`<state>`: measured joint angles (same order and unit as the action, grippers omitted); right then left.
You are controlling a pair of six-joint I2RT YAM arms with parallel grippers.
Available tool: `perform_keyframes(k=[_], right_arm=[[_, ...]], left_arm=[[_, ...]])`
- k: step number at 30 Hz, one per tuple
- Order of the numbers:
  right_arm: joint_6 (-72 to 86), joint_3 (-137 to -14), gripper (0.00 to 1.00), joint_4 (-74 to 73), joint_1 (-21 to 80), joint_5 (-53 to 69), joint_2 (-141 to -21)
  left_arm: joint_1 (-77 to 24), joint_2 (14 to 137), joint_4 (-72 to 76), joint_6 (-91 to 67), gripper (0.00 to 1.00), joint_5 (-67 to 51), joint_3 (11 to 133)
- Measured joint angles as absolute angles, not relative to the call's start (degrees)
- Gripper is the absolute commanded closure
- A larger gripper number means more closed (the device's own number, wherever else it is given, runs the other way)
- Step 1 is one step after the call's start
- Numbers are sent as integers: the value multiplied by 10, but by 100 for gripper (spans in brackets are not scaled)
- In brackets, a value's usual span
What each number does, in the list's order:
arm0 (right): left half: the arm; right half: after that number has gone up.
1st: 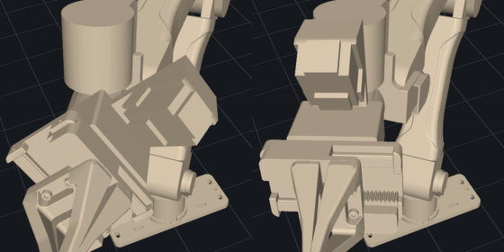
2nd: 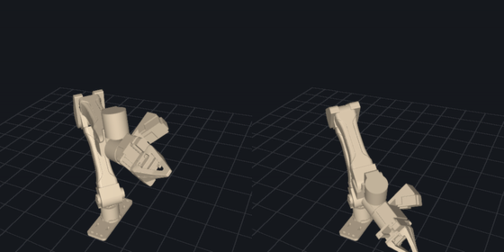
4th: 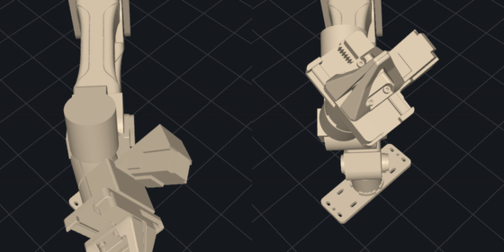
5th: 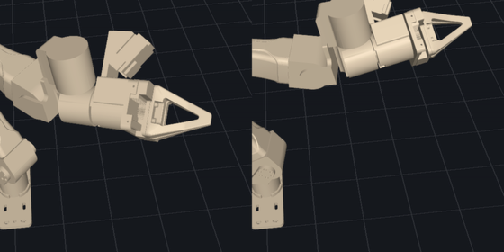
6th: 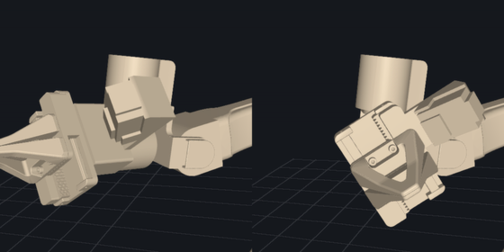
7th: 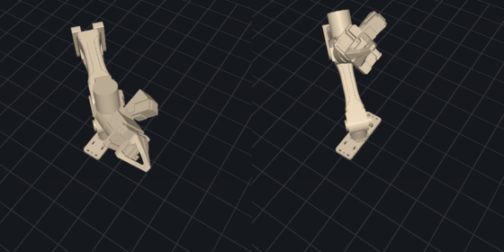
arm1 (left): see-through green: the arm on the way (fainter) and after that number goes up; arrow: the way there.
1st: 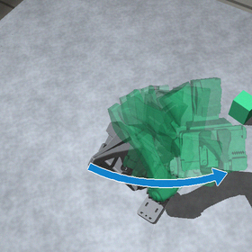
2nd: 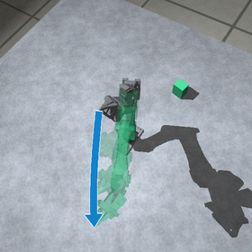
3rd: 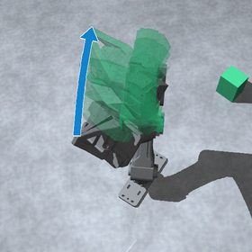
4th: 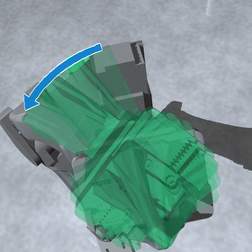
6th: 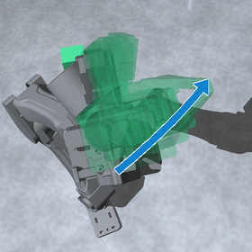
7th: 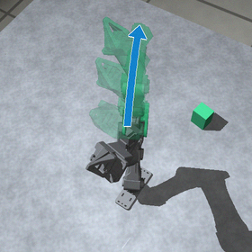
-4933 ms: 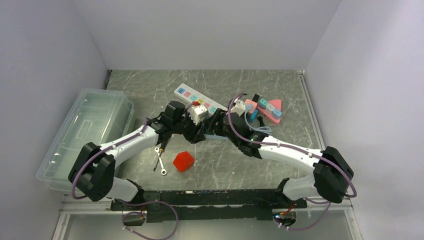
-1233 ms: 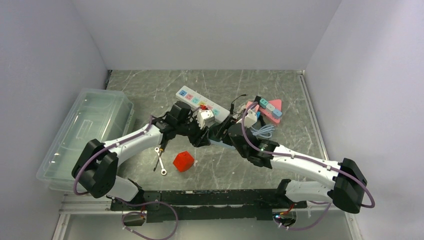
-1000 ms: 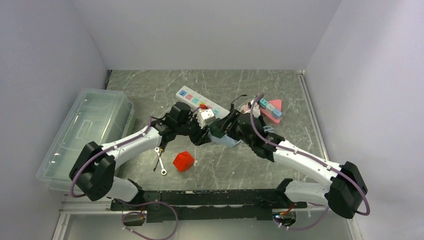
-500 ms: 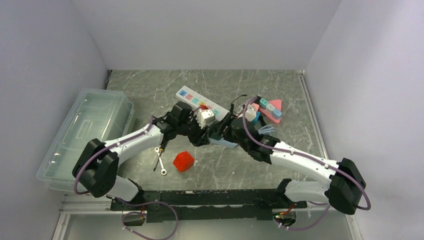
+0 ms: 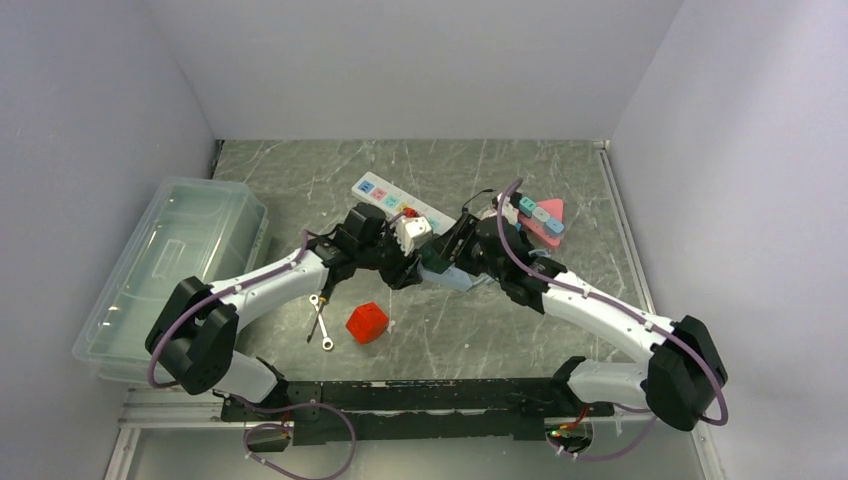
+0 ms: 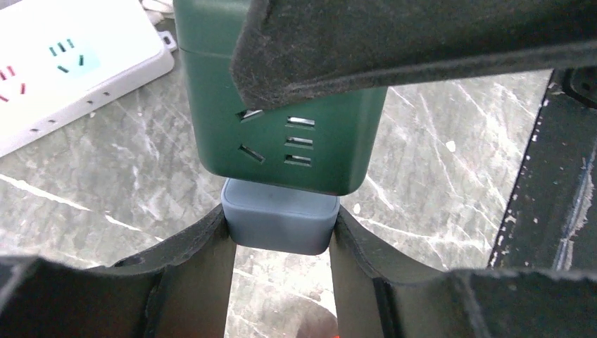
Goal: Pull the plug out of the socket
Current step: Remove the plug from the socket.
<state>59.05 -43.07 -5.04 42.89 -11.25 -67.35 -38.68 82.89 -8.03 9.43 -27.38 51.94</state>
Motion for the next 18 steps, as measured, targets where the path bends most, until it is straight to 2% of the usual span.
perform_keyframes(k=[6, 18], right_arm=[[561, -454, 100, -56, 400, -56, -698], [554, -448, 100, -74, 399, -83, -655]], left_arm=[[-390, 829, -76, 93, 100, -248, 519], [-388, 835, -59, 83, 100, -269, 534]])
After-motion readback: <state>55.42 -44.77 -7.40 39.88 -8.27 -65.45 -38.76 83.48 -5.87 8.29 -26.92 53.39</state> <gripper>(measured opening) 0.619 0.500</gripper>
